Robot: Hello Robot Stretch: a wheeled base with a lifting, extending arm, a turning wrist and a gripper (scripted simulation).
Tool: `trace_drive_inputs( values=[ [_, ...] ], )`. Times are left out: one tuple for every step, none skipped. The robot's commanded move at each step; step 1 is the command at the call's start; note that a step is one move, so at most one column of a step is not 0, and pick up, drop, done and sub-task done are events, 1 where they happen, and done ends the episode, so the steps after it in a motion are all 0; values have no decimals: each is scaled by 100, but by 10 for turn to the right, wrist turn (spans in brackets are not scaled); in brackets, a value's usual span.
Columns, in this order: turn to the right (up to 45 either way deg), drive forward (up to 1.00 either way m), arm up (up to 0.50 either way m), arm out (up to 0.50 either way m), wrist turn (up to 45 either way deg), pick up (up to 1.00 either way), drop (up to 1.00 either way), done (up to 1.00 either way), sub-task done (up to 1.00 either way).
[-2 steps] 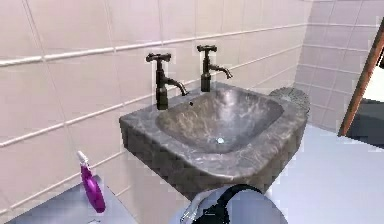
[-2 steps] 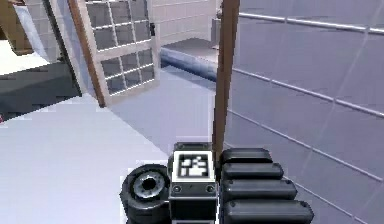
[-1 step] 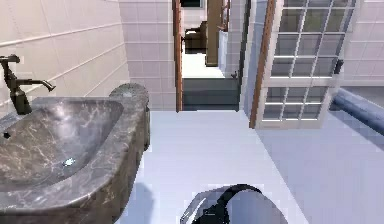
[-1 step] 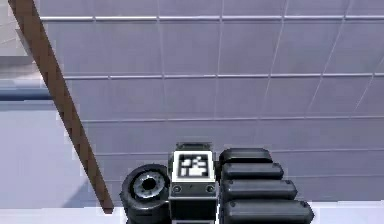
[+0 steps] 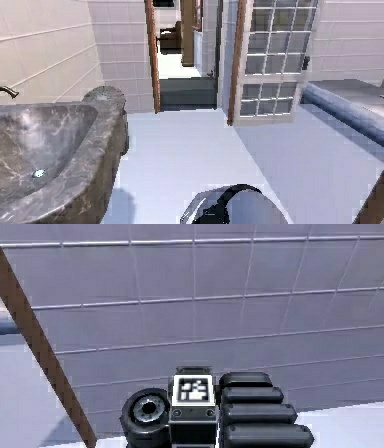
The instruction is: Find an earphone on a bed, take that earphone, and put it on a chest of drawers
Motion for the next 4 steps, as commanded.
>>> trace_drive_inputs(
  values=[
    [-450, 0, 0, 0, 0, 0, 0, 0, 0],
    [-450, 0, 0, 0, 0, 0, 0, 0, 0],
    [-210, 0, 0, 0, 0, 0, 0, 0, 0],
    [450, 0, 0, 0, 0, 0, 0, 0, 0]
  ],
)
